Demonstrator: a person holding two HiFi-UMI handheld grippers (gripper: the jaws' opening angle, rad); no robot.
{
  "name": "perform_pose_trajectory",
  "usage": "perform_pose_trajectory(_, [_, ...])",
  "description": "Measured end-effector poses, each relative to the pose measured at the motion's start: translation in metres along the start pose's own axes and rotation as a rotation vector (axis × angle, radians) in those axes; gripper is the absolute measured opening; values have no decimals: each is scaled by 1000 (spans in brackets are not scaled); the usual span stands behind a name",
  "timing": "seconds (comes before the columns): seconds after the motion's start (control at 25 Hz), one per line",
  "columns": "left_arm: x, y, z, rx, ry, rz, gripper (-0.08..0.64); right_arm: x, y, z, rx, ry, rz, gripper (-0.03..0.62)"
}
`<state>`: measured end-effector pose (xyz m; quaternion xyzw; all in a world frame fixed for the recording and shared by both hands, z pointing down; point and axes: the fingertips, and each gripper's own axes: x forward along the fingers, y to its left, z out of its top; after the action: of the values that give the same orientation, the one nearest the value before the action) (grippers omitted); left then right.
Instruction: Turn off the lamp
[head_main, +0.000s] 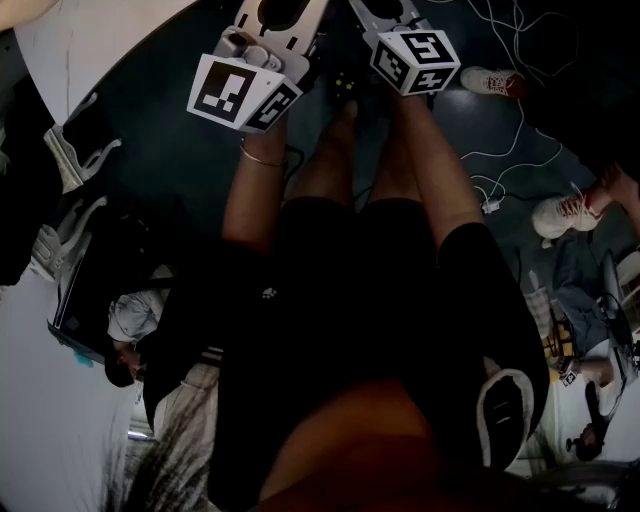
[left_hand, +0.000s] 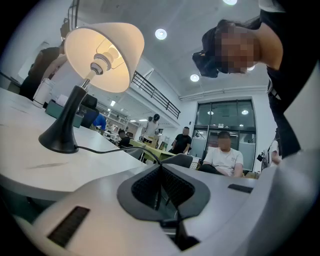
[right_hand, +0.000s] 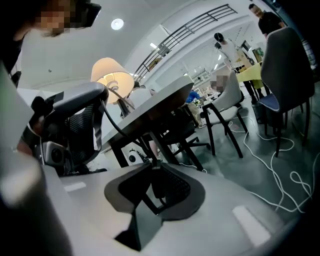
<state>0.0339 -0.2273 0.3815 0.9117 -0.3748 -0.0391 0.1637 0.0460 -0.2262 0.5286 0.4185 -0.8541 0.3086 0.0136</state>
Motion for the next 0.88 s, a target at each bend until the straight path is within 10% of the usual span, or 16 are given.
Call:
perform_pose_trajectory(0.28, [-8,-9,-8,106,11,-67,25,-14,1,-1,97,-1,42,63])
perform_pose_trajectory(0.88, [-42,-13,-94,59,162,-132,62,-42,14,8,246,-48,171,63])
